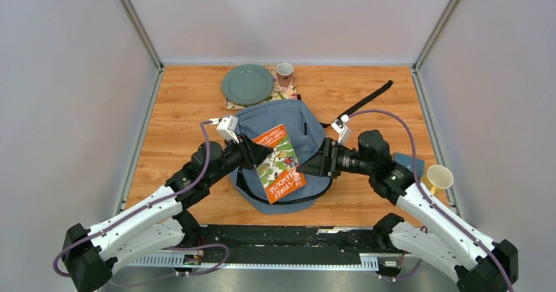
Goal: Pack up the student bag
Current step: Pick up the book from the center of the board.
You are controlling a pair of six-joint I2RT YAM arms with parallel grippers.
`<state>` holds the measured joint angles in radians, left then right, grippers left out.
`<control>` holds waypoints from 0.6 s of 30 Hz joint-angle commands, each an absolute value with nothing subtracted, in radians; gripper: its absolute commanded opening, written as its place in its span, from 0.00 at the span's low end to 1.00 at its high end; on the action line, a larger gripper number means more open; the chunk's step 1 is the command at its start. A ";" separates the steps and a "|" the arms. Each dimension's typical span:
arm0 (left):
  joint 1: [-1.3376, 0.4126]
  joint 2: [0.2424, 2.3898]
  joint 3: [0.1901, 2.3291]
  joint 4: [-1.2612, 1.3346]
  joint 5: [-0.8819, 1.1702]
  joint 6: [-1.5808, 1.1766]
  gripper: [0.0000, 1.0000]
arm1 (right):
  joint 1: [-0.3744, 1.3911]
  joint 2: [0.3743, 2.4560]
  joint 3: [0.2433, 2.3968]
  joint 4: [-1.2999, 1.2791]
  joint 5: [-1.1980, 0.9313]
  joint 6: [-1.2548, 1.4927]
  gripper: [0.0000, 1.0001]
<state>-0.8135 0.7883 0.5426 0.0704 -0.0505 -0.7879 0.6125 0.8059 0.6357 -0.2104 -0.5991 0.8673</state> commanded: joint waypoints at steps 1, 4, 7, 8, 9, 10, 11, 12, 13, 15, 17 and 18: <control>-0.811 0.787 0.617 0.282 0.074 -0.821 0.00 | 0.667 0.842 0.664 -0.138 -0.554 0.865 0.76; -0.810 0.796 0.630 0.276 0.097 -0.813 0.00 | 0.673 0.864 0.676 -0.181 -0.560 0.824 0.76; -0.808 0.804 0.646 0.267 0.135 -0.793 0.00 | 0.673 0.867 0.706 -0.289 -0.537 0.754 0.76; -0.807 0.807 0.647 0.268 0.155 -0.792 0.00 | 0.673 0.861 0.715 -0.304 -0.531 0.744 0.76; -0.807 0.808 0.647 0.278 0.161 -0.793 0.00 | 0.672 0.856 0.718 -0.314 -0.528 0.735 0.76; -0.805 0.807 0.644 0.284 0.172 -0.793 0.00 | 0.672 0.851 0.719 -0.321 -0.522 0.729 0.76; -0.807 0.810 0.646 0.288 0.187 -0.795 0.00 | 0.673 0.839 0.718 -0.336 -0.502 0.726 0.76; -0.805 0.811 0.647 0.290 0.193 -0.793 0.00 | 0.672 0.835 0.721 -0.347 -0.485 0.723 0.76; -0.805 0.810 0.652 0.287 0.199 -0.792 0.00 | 0.672 0.830 0.722 -0.359 -0.465 0.721 0.76; -0.805 0.808 0.657 0.285 0.221 -0.790 0.00 | 0.673 0.815 0.721 -0.382 -0.416 0.718 0.76; -0.802 0.802 0.661 0.290 0.235 -0.790 0.00 | 0.672 0.810 0.718 -0.382 -0.381 0.739 0.76; -0.804 0.799 0.660 0.296 0.236 -0.790 0.00 | 0.673 0.808 0.709 -0.373 -0.385 0.750 0.76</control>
